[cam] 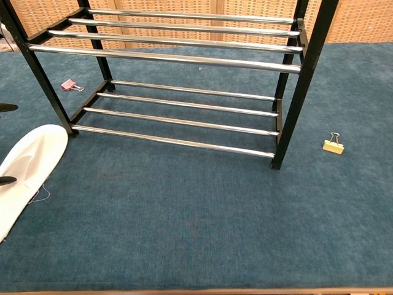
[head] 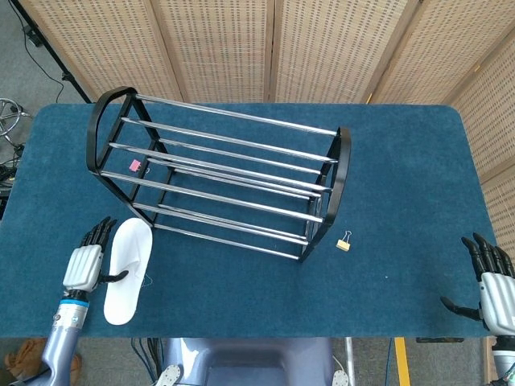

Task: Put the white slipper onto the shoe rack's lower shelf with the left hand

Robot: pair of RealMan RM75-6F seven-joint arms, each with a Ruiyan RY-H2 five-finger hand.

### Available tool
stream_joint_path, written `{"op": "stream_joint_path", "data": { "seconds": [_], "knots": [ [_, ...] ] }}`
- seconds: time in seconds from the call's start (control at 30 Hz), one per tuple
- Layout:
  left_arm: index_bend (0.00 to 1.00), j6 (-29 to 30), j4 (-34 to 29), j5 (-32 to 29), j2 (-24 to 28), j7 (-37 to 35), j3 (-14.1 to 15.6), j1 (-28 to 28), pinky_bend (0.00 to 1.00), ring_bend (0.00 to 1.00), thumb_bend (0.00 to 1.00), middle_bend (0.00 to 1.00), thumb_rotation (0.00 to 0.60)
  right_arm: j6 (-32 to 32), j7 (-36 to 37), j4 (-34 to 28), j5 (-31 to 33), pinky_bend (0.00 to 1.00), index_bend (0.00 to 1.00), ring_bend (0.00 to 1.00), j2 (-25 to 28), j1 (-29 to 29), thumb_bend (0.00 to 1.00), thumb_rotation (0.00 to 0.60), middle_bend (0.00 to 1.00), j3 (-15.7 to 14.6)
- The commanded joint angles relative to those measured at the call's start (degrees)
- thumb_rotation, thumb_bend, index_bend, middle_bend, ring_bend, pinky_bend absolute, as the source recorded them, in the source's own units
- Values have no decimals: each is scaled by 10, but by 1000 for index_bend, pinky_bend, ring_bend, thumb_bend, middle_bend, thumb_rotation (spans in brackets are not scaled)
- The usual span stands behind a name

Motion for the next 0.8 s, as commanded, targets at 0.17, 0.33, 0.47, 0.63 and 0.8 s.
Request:
{"op": "stream_joint_path", "data": {
  "seconds": [0.17, 0.33, 0.47, 0.63, 0.8],
  "knots": [
    [99, -14, 30, -21, -26, 19, -27, -11, 117, 63, 228, 0, 600, -1, -3, 1, 1, 0, 0, 0, -1, 1, 0, 600, 0, 0],
    [220, -2, 50, -14, -40, 22, -36, -13, 222, 168, 230, 124, 600, -4, -6, 0, 2, 0, 0, 0, -2, 2, 0, 600, 0, -1],
    [319, 2, 62, -6, -44, 25, -32, -11, 312, 240, 231, 218, 600, -4, -7, 0, 3, 0, 0, 0, -3, 2, 0, 600, 0, 0],
    [381, 11, 76, 10, -48, 20, -26, -8, 446, 304, 231, 288, 600, -5, -9, -1, 3, 0, 0, 0, -3, 2, 0, 600, 0, -1],
    [407, 20, 84, 22, -49, 20, -22, -5, 474, 322, 234, 324, 600, -6, -10, -1, 3, 0, 0, 0, -3, 3, 0, 600, 0, -1]
  ]
}}
